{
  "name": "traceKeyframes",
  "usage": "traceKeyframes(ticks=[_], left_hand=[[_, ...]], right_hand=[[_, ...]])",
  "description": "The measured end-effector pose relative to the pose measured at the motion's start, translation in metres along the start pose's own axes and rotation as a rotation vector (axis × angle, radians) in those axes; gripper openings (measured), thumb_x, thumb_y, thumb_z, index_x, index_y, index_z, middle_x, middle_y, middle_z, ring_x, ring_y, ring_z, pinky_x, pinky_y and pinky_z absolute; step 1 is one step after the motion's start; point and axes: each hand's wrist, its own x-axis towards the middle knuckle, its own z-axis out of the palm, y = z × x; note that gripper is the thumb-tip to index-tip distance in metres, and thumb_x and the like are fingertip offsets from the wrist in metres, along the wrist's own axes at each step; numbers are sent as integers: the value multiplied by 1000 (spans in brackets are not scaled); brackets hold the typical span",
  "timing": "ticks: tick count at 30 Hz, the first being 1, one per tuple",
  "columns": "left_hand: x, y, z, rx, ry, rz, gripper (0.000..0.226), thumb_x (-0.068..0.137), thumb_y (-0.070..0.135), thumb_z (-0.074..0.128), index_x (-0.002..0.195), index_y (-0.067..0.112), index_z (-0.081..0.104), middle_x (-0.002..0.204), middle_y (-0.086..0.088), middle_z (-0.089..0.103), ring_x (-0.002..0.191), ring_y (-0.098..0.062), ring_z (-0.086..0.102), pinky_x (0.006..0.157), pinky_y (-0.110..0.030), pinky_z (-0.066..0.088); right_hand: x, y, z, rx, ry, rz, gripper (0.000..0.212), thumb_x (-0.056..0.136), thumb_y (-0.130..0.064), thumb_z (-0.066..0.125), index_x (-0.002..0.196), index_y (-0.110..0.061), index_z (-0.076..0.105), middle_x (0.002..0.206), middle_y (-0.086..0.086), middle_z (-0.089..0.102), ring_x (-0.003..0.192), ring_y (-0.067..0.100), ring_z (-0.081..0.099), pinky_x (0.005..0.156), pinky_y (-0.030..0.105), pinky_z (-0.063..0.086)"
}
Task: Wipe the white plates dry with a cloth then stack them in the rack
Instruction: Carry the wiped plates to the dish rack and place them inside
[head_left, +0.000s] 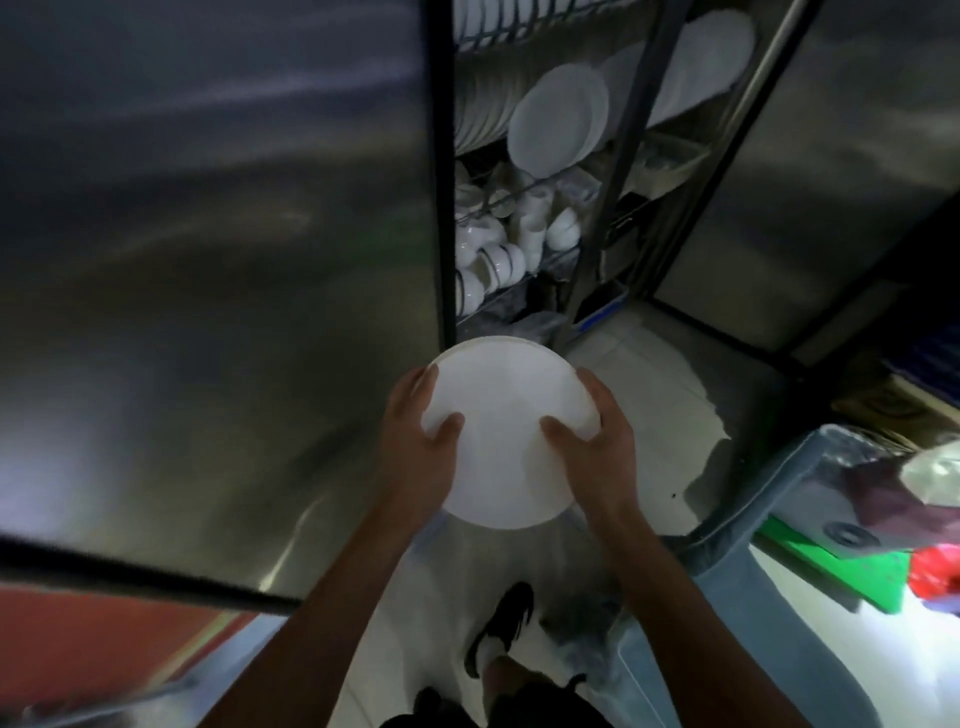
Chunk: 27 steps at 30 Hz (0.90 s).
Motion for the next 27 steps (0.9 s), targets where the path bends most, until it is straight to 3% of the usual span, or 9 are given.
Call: traceKeyframes(ticks=[4,7,9,15,18,23,27], left_hand=[[52,21,42,8,-75,34,59,88,6,70,144,13,51,150,-7,43,134,-23,44,113,-41,38],[87,32,70,18,-109,49,59,89,8,70,144,12,50,150,-5,42,134,-21,43,112,-42,38],[107,38,87,18,-110,74,59,89,8,70,145,12,49,151,-3,40,135,-19,42,113,-36,37],[160,54,128,36,-151,136,59,87,6,71,143,13,52,150,-3,43,135,-12,41,111,-19,30],[192,58,149,31,-168,170,59,86,5,72,142,12,53,147,-2,45,133,-9,41,108,-6,25],[245,61,176,-25,-187,164,59,88,12,71,143,19,52,147,5,44,132,-6,41,110,-26,36],[289,67,187,-75,-157,164,59,86,10,72,142,18,54,144,10,44,130,-5,41,109,-27,36]], right_hand=[[59,2,-16,18,45,17,64,83,-21,77,139,-41,51,125,-19,54,112,13,54,83,35,54],[101,3,-26,30,75,38,64,83,-22,78,138,-43,51,119,-27,54,103,2,56,78,28,52],[124,3,-30,38,81,34,64,82,-23,78,137,-44,51,114,-37,53,100,-9,55,74,22,49],[180,7,-36,64,159,90,64,82,-21,76,135,-47,51,103,-59,46,97,-26,48,75,22,48],[211,5,-35,84,197,107,64,82,-21,75,135,-47,50,106,-55,47,100,-24,48,77,21,47],[262,-6,-32,81,224,81,63,82,-19,75,134,-46,52,108,-47,49,101,-13,52,81,27,51],[305,-24,-25,97,217,42,61,80,-21,78,127,-52,54,113,-34,53,102,-4,54,75,24,49]])
